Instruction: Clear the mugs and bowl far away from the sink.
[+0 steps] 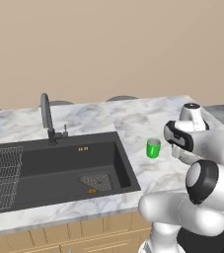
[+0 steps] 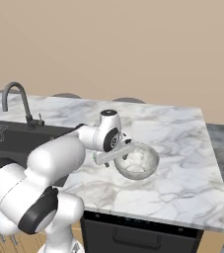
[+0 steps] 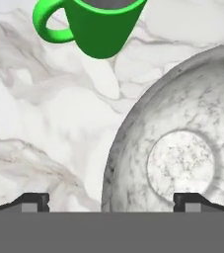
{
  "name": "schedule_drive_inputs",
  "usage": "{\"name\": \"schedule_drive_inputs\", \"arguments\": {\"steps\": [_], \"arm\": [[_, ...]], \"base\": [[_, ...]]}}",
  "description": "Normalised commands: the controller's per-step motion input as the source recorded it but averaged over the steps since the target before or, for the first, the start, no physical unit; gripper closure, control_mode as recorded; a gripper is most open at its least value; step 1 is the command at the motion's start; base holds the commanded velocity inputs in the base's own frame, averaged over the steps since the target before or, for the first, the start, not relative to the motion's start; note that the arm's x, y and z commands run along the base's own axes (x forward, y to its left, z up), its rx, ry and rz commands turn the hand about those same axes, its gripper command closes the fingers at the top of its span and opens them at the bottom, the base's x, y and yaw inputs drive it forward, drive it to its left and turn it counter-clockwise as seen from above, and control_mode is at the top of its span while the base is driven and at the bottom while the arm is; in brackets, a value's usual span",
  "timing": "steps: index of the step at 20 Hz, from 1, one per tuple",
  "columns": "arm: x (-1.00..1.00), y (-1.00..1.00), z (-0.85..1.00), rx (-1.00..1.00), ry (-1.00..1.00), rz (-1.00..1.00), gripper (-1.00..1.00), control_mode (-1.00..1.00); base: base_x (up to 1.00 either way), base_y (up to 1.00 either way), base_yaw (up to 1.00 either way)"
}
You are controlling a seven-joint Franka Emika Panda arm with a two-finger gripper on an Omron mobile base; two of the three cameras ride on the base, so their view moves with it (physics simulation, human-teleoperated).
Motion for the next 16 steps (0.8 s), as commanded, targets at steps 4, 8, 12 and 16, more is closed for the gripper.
{"name": "schedule_drive_inputs", "arguments": {"steps": [4,8,12,16], "arm": [[0.0,-0.24,-0.17,0.0,0.01,0.01,-1.0,-1.0],[0.02,-0.24,-0.14,0.0,0.0,0.01,-1.0,-1.0],[0.0,-0.11,-0.28,0.0,0.0,0.01,-1.0,-1.0],[0.0,0.0,-0.34,0.0,0.0,0.01,1.0,-1.0]], "base": [[0.0,0.0,0.0],[0.0,0.0,0.0],[0.0,0.0,0.0],[0.0,0.0,0.0]]}}
